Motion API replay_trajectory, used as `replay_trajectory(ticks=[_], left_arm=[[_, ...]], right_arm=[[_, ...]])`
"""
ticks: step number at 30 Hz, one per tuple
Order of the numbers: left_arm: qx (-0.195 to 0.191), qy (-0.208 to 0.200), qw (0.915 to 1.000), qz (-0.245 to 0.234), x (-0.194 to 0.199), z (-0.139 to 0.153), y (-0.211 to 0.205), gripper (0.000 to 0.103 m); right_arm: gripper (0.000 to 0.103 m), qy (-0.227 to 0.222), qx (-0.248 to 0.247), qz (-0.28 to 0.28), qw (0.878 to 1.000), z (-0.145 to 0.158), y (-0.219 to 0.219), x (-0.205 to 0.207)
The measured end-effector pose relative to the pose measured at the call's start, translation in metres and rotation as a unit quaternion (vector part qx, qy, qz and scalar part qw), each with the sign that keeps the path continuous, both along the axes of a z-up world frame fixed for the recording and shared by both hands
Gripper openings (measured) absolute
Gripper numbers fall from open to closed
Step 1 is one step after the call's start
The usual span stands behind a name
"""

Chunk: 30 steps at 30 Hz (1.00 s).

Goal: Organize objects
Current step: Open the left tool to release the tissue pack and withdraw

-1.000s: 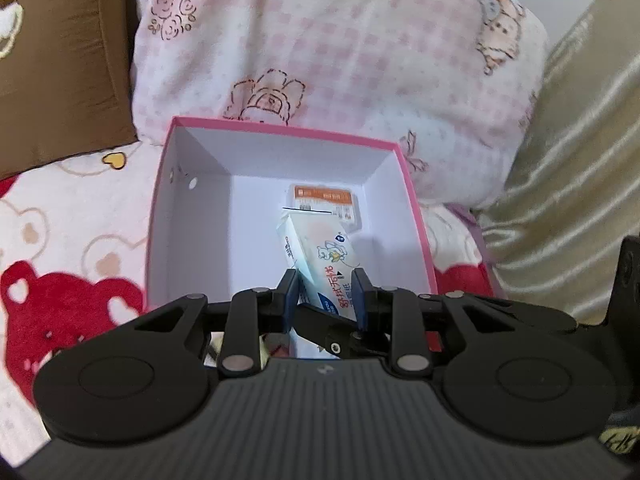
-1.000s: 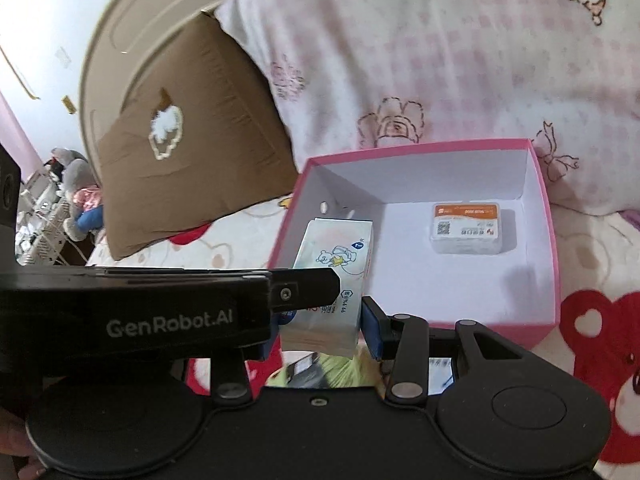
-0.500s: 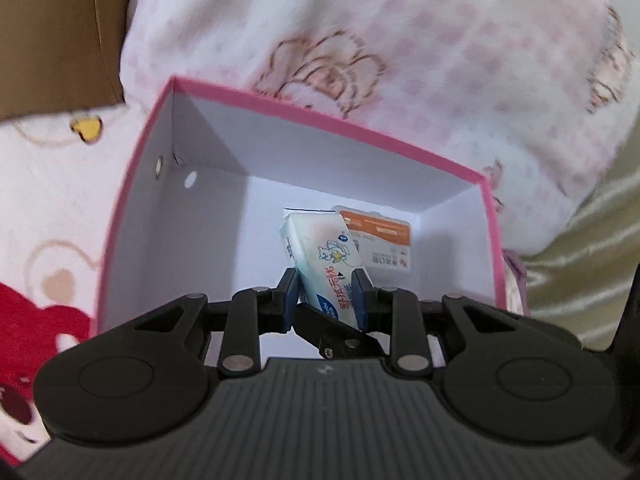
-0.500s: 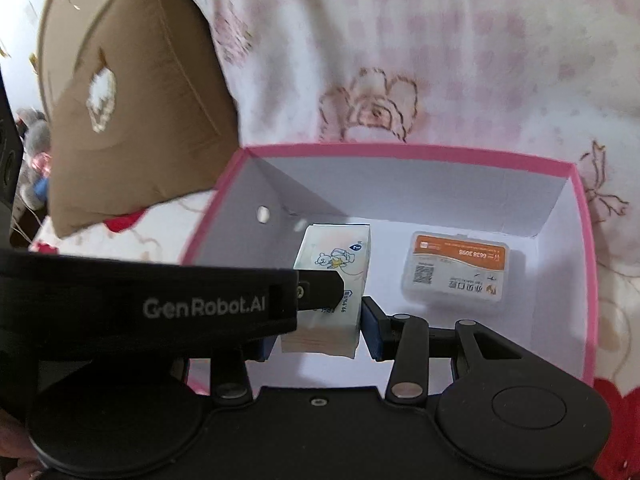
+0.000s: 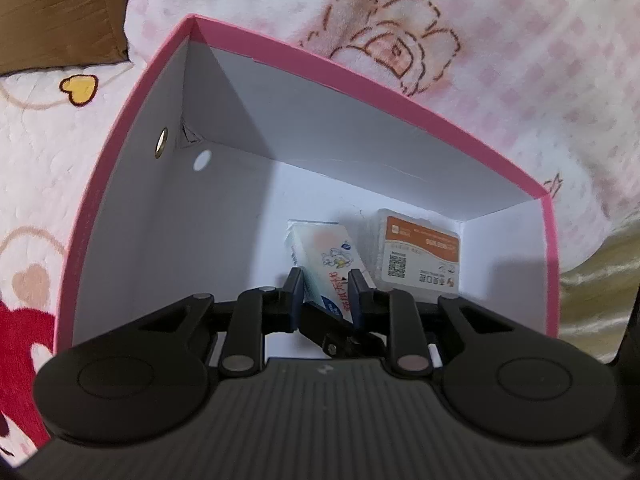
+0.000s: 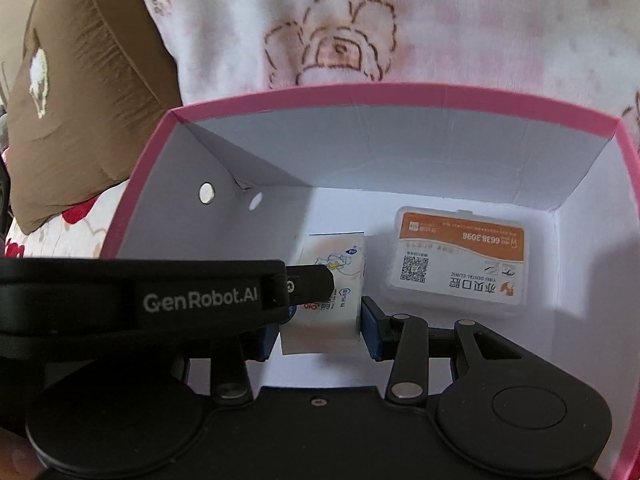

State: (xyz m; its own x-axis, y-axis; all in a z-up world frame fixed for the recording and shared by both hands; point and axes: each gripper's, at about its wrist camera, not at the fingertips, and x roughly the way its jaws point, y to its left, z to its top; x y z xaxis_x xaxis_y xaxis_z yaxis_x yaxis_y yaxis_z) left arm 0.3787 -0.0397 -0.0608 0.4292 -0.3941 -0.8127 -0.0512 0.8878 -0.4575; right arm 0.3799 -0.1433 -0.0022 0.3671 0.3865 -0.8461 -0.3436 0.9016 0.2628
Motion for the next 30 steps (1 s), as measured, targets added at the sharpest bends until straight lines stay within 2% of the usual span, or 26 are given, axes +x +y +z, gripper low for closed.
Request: replay_trajectory(ticks=[6, 9, 15, 17, 18, 20, 23, 25, 30], left_arm=[[-0.002, 0.004, 0.9999, 0.009, 0.003, 0.001, 0.003, 0.022], [0.015, -0.004, 0.9998, 0.011, -0.001, 0.005, 0.006, 0.022], [0.021, -0.008, 0.9996, 0.018, -0.01, 0.013, 0.013, 0.023], [0.021, -0.016, 0.9995, 0.014, -0.015, 0.019, 0.015, 0.028], [0.028, -0.02, 0.9994, 0.007, -0.017, 0.022, 0.015, 0.033], [0.048, -0.028, 0.9985, -0.002, -0.024, 0.031, 0.014, 0.035], [0.036, -0.035, 0.9987, -0.006, -0.035, 0.042, 0.017, 0.041], [0.027, -0.035, 0.999, -0.004, -0.041, 0.049, 0.018, 0.041], [0.037, -0.039, 0.9985, -0.003, -0.058, 0.07, 0.017, 0.042]], right_arm=[[0.046, 0.0, -0.022, -0.032, 0.999, -0.008, 0.002, 0.007], [0.046, -0.006, -0.029, -0.03, 0.999, -0.01, 0.004, 0.008], [0.05, -0.003, -0.021, -0.042, 0.999, -0.014, 0.001, 0.005], [0.054, -0.021, -0.035, -0.03, 0.999, -0.007, 0.002, -0.002], [0.054, -0.029, -0.041, -0.024, 0.998, -0.003, 0.001, -0.006], [0.054, -0.033, -0.035, -0.019, 0.999, 0.007, -0.004, -0.014], [0.054, -0.027, -0.021, -0.011, 0.999, 0.021, -0.015, -0.027], [0.054, -0.033, -0.021, -0.001, 0.999, 0.031, -0.019, -0.037], [0.054, -0.049, -0.021, 0.016, 0.998, 0.061, -0.031, -0.064]])
